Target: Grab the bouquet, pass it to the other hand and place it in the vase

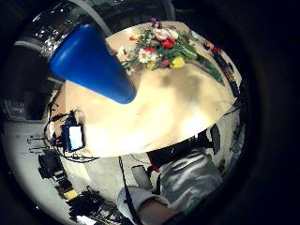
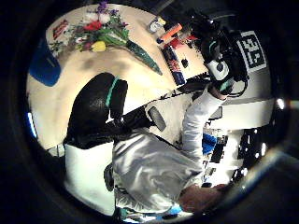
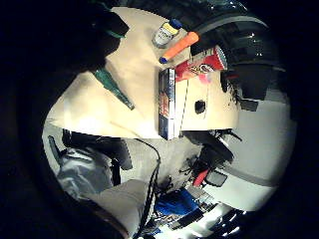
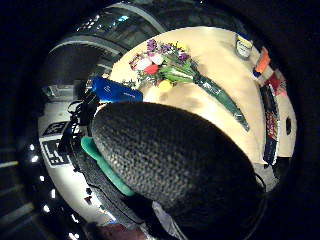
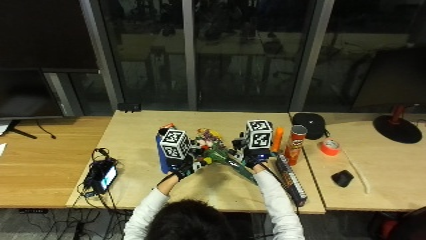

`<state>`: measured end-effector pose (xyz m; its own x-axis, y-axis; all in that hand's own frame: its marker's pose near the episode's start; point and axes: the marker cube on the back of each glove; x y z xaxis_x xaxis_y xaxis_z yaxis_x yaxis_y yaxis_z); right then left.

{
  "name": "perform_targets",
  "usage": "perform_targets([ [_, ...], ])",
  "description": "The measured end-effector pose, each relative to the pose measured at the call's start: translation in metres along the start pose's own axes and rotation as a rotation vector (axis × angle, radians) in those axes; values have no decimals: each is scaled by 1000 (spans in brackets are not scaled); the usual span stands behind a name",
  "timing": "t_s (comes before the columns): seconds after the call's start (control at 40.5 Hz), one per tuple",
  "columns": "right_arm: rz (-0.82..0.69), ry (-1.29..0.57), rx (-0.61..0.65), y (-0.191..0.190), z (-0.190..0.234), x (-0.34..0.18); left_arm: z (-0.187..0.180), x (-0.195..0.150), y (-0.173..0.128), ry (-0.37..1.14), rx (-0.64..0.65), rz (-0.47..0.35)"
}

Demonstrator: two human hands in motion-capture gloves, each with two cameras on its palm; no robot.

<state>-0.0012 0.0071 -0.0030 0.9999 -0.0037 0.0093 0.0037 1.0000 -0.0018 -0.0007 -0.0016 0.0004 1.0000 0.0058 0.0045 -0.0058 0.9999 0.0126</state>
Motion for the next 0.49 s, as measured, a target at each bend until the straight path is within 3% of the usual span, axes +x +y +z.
perform_targets([
  [0.321,-46,-32,18,17,-17,7,-2,-11,-3,-11,1,0],
  [0.494,-26,-42,-20,13,-26,15,-10,-27,-1,-31,0,-41],
])
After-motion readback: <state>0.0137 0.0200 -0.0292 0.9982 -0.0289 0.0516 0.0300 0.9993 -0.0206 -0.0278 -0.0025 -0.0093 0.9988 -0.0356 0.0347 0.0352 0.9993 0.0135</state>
